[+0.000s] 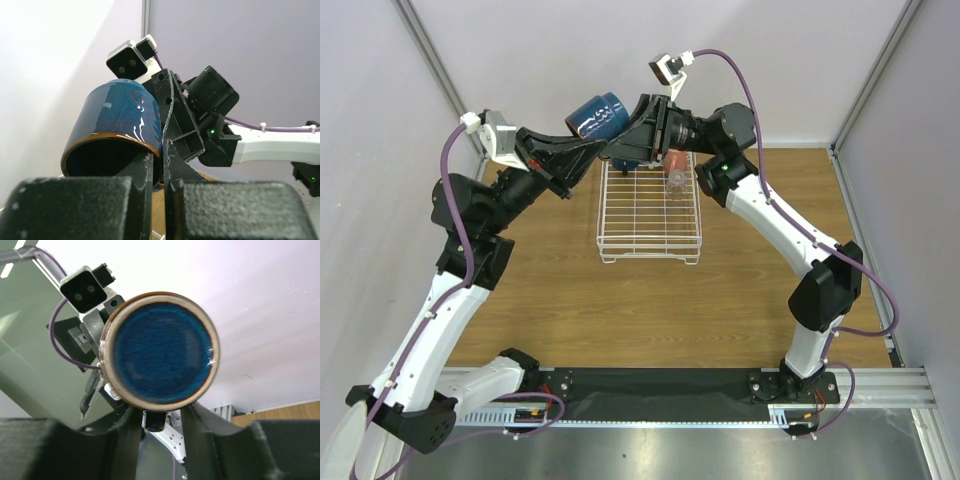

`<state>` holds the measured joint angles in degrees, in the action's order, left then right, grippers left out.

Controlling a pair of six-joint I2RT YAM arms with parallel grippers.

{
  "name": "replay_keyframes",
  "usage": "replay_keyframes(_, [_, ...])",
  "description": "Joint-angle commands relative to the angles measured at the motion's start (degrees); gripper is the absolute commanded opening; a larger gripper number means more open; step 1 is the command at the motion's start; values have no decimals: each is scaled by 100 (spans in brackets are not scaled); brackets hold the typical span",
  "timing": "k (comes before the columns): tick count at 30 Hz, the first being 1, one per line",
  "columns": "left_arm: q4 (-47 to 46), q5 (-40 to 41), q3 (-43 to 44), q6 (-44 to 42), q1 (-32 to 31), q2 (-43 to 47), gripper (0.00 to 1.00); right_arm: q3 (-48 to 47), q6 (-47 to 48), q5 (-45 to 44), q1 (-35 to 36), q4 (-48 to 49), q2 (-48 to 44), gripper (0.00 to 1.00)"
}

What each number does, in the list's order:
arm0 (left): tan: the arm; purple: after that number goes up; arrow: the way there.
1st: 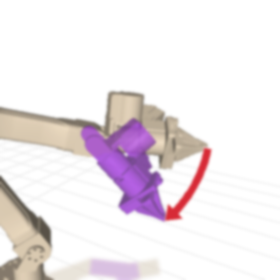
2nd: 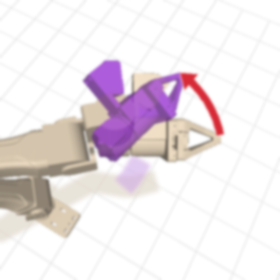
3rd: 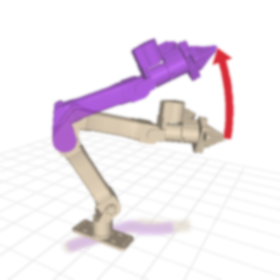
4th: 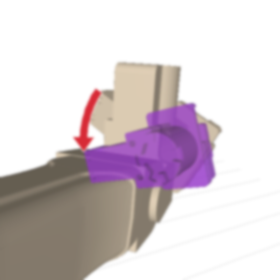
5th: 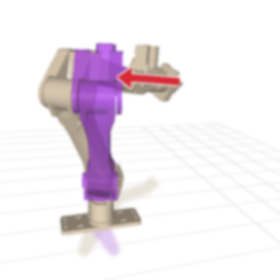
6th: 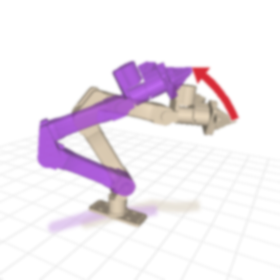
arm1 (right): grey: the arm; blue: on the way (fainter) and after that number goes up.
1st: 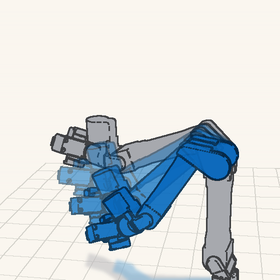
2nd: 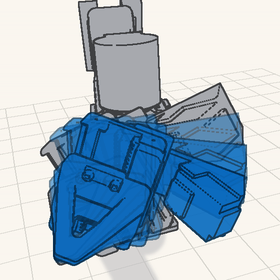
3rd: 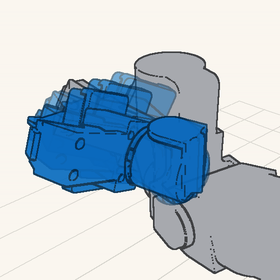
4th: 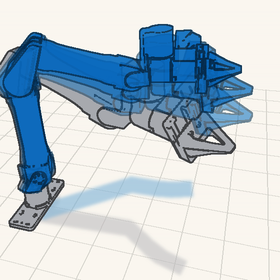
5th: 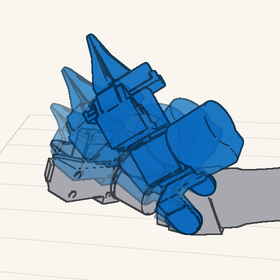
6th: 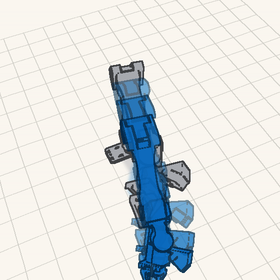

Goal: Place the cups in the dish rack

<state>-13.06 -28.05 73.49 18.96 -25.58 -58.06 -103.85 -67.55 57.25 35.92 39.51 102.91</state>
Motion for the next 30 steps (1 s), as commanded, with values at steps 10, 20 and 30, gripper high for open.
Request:
replay_keyframes(10, [-187,-719,51,336,-96,-188,0,-346,321,-303,126,-241,-87,41])
replay_keyframes(20, [-363,-885,-230,600,-96,-205,0,-179,462,-329,73,-329,-298,50])
replay_keyframes(30, [-32,-834,-275,688,-96,-126,8,58,277,-443,-41,-49,-386,0])
